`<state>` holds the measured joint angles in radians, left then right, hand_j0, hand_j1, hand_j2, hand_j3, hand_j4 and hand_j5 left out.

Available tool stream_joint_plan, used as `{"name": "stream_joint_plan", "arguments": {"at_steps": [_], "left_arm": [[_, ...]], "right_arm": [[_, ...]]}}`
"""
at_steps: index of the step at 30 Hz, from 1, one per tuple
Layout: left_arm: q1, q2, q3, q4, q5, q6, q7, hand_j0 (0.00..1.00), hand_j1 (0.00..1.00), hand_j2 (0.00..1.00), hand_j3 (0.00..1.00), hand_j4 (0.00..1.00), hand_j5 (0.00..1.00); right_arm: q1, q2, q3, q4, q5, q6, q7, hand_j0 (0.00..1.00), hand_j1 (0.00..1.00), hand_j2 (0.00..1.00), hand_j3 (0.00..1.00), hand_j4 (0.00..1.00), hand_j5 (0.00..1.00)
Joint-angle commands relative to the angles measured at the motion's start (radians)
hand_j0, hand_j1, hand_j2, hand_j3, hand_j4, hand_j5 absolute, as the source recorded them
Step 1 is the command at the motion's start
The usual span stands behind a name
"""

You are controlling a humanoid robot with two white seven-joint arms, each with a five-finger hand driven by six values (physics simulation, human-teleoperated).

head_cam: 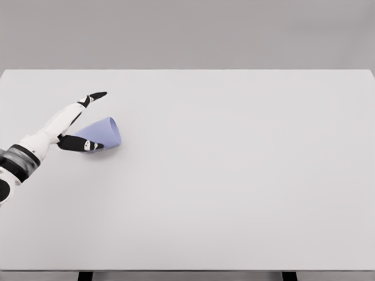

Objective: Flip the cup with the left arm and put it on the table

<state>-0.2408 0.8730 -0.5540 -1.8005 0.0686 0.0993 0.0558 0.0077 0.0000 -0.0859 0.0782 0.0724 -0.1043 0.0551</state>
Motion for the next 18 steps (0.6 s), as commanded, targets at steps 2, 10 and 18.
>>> {"name": "stream_joint_plan", "arguments": {"at_steps": [2, 10, 18], "left_arm": [[0.0, -0.011, 0.0, 0.0, -0.024, 0.017, 0.032, 1.0, 1.0, 1.0, 1.0, 1.0, 1.0], [0.012, -0.023, -0.001, 0.0, -0.046, 0.019, 0.093, 1.0, 1.0, 1.0, 1.0, 1.0, 1.0], [0.009, -0.043, -0.044, 0.0, -0.043, 0.062, 0.093, 1.0, 1.0, 1.0, 1.0, 1.0, 1.0]], "right_arm": [[0.0, 0.0, 0.0, 0.0, 0.0, 0.0, 0.0, 1.0, 1.0, 1.0, 1.0, 1.0, 1.0], [0.0, 0.0, 0.0, 0.0, 0.0, 0.0, 0.0, 1.0, 1.0, 1.0, 1.0, 1.0, 1.0], [0.0, 0.0, 0.0, 0.0, 0.0, 0.0, 0.0, 1.0, 1.0, 1.0, 1.0, 1.0, 1.0]]}}
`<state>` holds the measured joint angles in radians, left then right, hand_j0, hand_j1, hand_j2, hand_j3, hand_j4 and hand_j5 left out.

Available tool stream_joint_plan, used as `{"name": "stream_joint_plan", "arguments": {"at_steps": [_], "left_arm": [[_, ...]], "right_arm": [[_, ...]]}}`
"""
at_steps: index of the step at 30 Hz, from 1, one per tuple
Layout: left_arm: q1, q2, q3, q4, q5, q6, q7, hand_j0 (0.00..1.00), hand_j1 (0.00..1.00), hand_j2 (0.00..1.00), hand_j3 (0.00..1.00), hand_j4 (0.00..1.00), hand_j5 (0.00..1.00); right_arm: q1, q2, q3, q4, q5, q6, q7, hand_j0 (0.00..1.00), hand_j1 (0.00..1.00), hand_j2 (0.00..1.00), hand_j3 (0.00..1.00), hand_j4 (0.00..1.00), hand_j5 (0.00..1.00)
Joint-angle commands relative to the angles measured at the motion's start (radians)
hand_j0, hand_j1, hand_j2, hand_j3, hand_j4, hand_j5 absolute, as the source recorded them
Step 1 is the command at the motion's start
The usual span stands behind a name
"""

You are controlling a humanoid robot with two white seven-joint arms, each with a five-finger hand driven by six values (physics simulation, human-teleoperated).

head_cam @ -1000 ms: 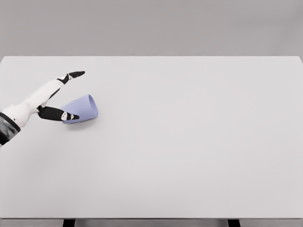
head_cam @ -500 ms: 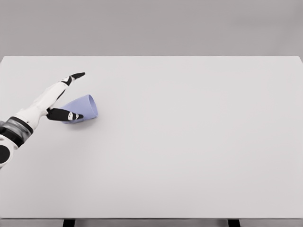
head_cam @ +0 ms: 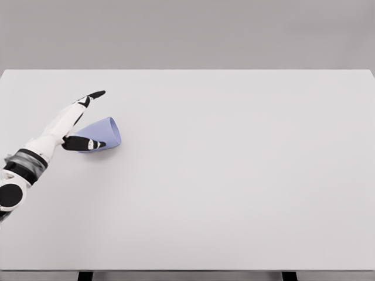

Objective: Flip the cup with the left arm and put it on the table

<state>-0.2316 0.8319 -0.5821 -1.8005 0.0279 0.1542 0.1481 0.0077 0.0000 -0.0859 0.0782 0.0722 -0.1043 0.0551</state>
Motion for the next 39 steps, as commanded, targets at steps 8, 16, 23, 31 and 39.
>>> {"name": "stream_joint_plan", "arguments": {"at_steps": [8, 16, 23, 31, 39], "left_arm": [[-0.008, -0.005, -0.048, 0.001, 0.003, 0.03, -0.002, 1.0, 1.0, 1.0, 1.0, 1.0, 1.0], [-0.025, -0.02, -0.062, 0.001, 0.01, 0.114, -0.008, 1.0, 1.0, 1.0, 1.0, 1.0, 1.0], [-0.055, -0.02, -0.087, 0.001, 0.01, 0.145, -0.015, 1.0, 1.0, 1.0, 1.0, 1.0, 1.0], [-0.074, -0.02, -0.104, 0.001, 0.01, 0.197, -0.027, 1.0, 1.0, 1.0, 1.0, 1.0, 1.0], [-0.098, -0.022, -0.125, 0.001, 0.01, 0.231, -0.032, 1.0, 1.0, 1.0, 1.0, 1.0, 1.0]], "right_arm": [[0.0, 0.0, 0.0, 0.0, 0.0, 0.0, 0.0, 1.0, 1.0, 1.0, 1.0, 1.0, 1.0], [0.0, 0.0, 0.0, 0.0, 0.0, 0.0, 0.0, 1.0, 1.0, 1.0, 1.0, 1.0, 1.0], [0.0, 0.0, 0.0, 0.0, 0.0, 0.0, 0.0, 1.0, 1.0, 1.0, 1.0, 1.0, 1.0], [0.0, 0.0, 0.0, 0.0, 0.0, 0.0, 0.0, 1.0, 1.0, 1.0, 1.0, 1.0, 1.0], [0.0, 0.0, 0.0, 0.0, 0.0, 0.0, 0.0, 1.0, 1.0, 1.0, 1.0, 1.0, 1.0]]}}
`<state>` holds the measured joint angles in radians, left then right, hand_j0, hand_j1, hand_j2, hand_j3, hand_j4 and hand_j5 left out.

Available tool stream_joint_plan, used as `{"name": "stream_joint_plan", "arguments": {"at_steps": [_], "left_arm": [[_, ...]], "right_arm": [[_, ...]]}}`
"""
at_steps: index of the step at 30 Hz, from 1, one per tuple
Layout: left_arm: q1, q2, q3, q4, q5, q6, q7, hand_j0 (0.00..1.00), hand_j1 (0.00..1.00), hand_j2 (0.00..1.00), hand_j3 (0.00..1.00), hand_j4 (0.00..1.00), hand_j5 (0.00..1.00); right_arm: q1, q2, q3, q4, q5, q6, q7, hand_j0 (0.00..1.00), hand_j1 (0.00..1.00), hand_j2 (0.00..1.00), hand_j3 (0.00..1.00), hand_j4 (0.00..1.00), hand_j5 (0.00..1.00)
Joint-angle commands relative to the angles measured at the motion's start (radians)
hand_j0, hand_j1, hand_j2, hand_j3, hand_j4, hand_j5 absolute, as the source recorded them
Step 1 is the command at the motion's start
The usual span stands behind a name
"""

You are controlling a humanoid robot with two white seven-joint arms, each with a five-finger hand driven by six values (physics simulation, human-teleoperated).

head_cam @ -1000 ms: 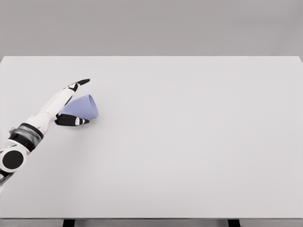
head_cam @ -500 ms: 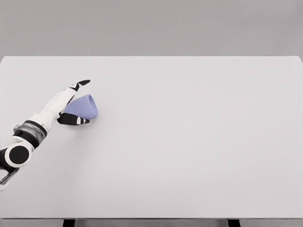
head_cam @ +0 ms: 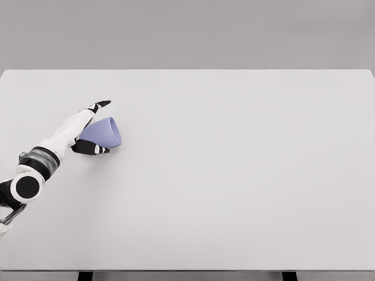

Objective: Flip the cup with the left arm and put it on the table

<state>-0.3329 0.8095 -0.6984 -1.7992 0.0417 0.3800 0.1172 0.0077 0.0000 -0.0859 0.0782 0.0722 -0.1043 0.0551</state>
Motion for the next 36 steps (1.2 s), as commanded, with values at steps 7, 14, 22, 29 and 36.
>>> {"name": "stream_joint_plan", "arguments": {"at_steps": [7, 14, 22, 29, 36], "left_arm": [[-0.032, 0.0, -0.052, 0.0, -0.003, 0.033, -0.001, 1.0, 1.0, 1.0, 1.0, 1.0, 1.0], [-0.034, -0.007, -0.059, 0.0, -0.003, 0.043, -0.001, 1.0, 1.0, 1.0, 1.0, 1.0, 1.0], [-0.034, -0.007, -0.061, 0.0, -0.005, 0.043, 0.001, 1.0, 1.0, 1.0, 1.0, 1.0, 1.0], [-0.035, -0.007, -0.061, 0.011, -0.005, 0.043, -0.001, 1.0, 1.0, 1.0, 1.0, 1.0, 1.0], [-0.044, -0.018, -0.062, 0.027, -0.006, 0.043, -0.001, 1.0, 1.0, 1.0, 1.0, 1.0, 1.0]], "right_arm": [[0.0, 0.0, 0.0, 0.0, 0.0, 0.0, 0.0, 1.0, 1.0, 1.0, 1.0, 1.0, 1.0], [0.0, 0.0, 0.0, 0.0, 0.0, 0.0, 0.0, 1.0, 1.0, 1.0, 1.0, 1.0, 1.0], [0.0, 0.0, 0.0, 0.0, 0.0, 0.0, 0.0, 1.0, 1.0, 1.0, 1.0, 1.0, 1.0], [0.0, 0.0, 0.0, 0.0, 0.0, 0.0, 0.0, 1.0, 1.0, 1.0, 1.0, 1.0, 1.0], [0.0, 0.0, 0.0, 0.0, 0.0, 0.0, 0.0, 1.0, 1.0, 1.0, 1.0, 1.0, 1.0]]}}
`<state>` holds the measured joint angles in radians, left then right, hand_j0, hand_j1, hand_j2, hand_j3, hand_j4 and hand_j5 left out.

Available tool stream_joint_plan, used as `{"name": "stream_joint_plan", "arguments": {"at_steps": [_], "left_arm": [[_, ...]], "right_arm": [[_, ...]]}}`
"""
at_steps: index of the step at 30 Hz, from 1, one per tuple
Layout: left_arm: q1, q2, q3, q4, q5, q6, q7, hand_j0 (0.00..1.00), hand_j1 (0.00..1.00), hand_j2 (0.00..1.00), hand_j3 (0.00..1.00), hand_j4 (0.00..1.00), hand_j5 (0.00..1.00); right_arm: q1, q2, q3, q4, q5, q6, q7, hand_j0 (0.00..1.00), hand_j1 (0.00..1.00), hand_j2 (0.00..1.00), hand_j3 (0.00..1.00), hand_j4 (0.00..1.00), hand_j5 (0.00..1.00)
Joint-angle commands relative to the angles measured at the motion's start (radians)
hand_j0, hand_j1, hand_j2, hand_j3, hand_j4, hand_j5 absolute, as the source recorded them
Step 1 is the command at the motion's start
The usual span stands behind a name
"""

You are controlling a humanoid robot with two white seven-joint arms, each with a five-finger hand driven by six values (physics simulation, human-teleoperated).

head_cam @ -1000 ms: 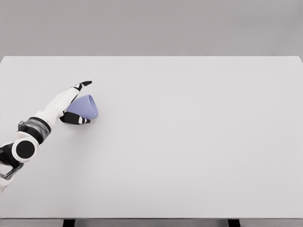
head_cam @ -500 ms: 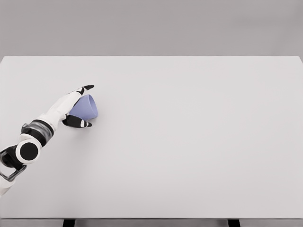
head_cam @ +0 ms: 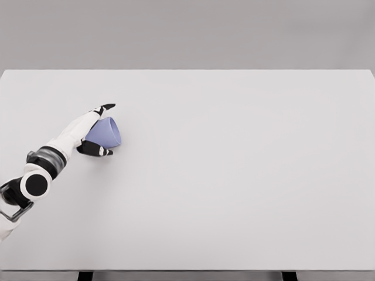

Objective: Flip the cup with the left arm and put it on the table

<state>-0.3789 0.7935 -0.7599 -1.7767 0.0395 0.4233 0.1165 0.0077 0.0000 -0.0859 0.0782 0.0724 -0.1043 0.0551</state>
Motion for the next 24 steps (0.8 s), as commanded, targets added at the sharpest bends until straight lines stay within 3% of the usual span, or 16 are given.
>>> {"name": "stream_joint_plan", "arguments": {"at_steps": [1, 10, 16, 20, 21, 24], "left_arm": [[0.0, -0.007, -0.001, 0.01, -0.004, 0.0, 0.0, 1.0, 1.0, 1.0, 1.0, 1.0, 1.0], [-0.003, -0.016, -0.001, 0.022, -0.004, 0.0, 0.0, 0.99, 0.99, 0.99, 0.99, 0.99, 0.99], [-0.003, -0.016, -0.001, 0.019, -0.004, 0.002, 0.0, 0.89, 0.89, 0.89, 0.89, 0.89, 0.89], [-0.003, -0.013, -0.001, 0.007, -0.003, 0.034, -0.009, 0.86, 0.86, 0.86, 0.86, 0.86, 0.86], [-0.003, -0.013, -0.001, 0.003, -0.003, 0.034, -0.017, 0.8, 0.8, 0.8, 0.8, 0.8, 0.8], [-0.005, -0.013, -0.001, 0.002, -0.001, 0.034, -0.021, 0.79, 0.79, 0.79, 0.79, 0.79, 0.79]], "right_arm": [[0.0, 0.0, 0.0, 0.0, 0.0, 0.0, 0.0, 1.0, 1.0, 1.0, 1.0, 1.0, 1.0], [0.0, 0.0, 0.0, 0.0, 0.0, 0.0, 0.0, 1.0, 1.0, 1.0, 1.0, 1.0, 1.0], [0.0, 0.0, 0.0, 0.0, 0.0, 0.0, 0.0, 1.0, 1.0, 1.0, 1.0, 1.0, 1.0], [0.0, 0.0, 0.0, 0.0, 0.0, 0.0, 0.0, 1.0, 1.0, 1.0, 1.0, 1.0, 1.0], [0.0, 0.0, 0.0, 0.0, 0.0, 0.0, 0.0, 1.0, 1.0, 1.0, 1.0, 1.0, 1.0], [0.0, 0.0, 0.0, 0.0, 0.0, 0.0, 0.0, 1.0, 1.0, 1.0, 1.0, 1.0, 1.0]]}}
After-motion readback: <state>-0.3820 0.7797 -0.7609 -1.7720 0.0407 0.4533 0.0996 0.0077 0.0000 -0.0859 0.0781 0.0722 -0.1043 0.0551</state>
